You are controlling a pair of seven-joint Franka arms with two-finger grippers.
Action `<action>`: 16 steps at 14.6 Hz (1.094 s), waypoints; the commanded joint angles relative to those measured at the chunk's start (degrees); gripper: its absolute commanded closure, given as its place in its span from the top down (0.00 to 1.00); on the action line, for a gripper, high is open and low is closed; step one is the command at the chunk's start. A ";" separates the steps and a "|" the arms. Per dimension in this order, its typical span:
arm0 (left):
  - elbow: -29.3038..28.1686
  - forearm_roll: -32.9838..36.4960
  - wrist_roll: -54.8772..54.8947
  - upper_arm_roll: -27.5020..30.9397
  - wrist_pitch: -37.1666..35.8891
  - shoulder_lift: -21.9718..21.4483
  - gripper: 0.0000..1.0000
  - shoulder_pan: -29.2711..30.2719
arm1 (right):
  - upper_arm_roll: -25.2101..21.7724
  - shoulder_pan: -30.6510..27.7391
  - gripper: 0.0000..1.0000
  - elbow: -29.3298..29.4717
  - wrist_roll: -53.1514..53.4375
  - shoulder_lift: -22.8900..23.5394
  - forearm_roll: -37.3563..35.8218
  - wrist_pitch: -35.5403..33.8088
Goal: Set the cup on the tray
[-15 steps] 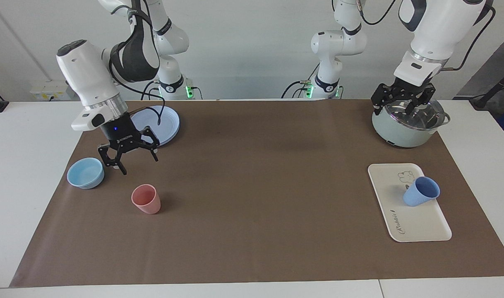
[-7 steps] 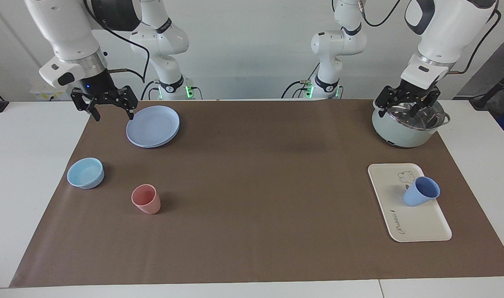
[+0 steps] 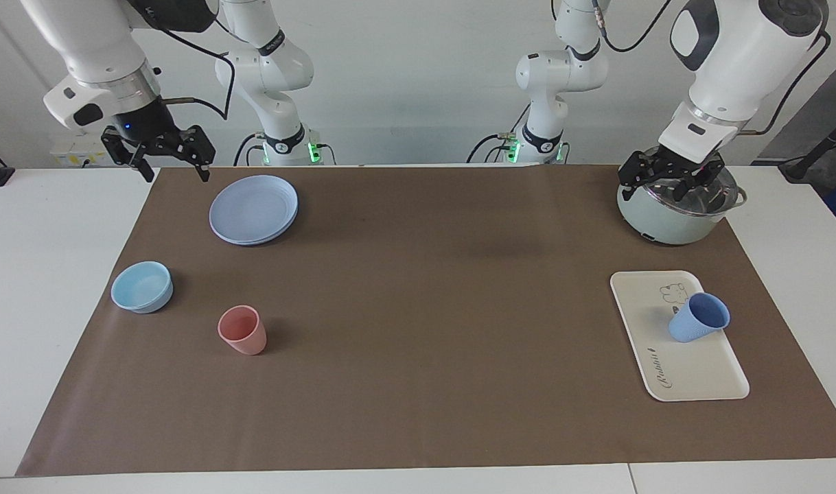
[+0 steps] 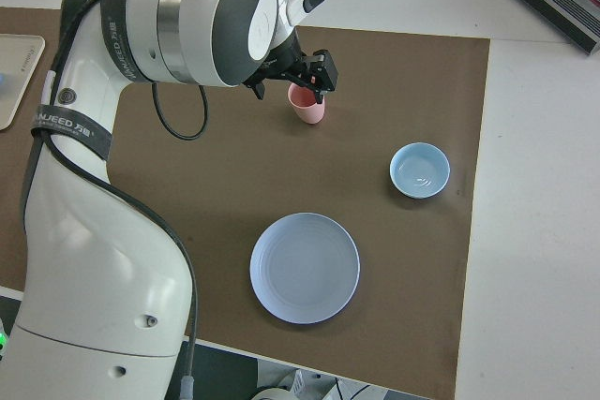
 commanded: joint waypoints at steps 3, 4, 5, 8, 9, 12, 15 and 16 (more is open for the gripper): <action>3.00 0.19 0.63 0.56 -1.21 -0.25 1.00 -0.29 | 0.43 -0.54 1.00 0.72 1.32 0.25 -0.39 -3.01; 2.48 0.19 0.62 0.47 -1.39 -1.03 1.00 -0.20 | 0.51 -0.45 1.00 0.63 1.32 0.16 -0.48 -2.83; 2.39 0.19 0.36 0.47 -1.48 -1.30 1.00 0.06 | 0.51 -0.54 1.00 0.28 1.41 0.16 -0.40 -2.31; 2.47 0.19 0.45 0.74 -1.92 -1.74 1.00 0.24 | 0.69 -0.63 1.00 0.19 1.23 -0.01 0.13 -2.39; 2.47 0.19 0.45 0.74 -1.48 -1.83 1.00 0.24 | 0.69 -0.63 1.00 0.19 1.06 -0.01 0.22 -2.31; 2.21 0.19 0.45 0.74 -1.13 -2.01 1.00 0.24 | 0.78 -0.36 1.00 0.19 0.88 -0.01 0.22 -2.30; -0.68 0.19 0.62 0.74 -1.13 -3.50 1.00 0.24 | 0.78 -0.45 1.00 0.28 0.88 -0.01 0.22 -2.30; -1.99 0.19 0.80 0.74 -1.13 -4.29 1.00 0.41 | 0.78 -0.45 1.00 0.28 0.88 -0.01 0.22 -2.30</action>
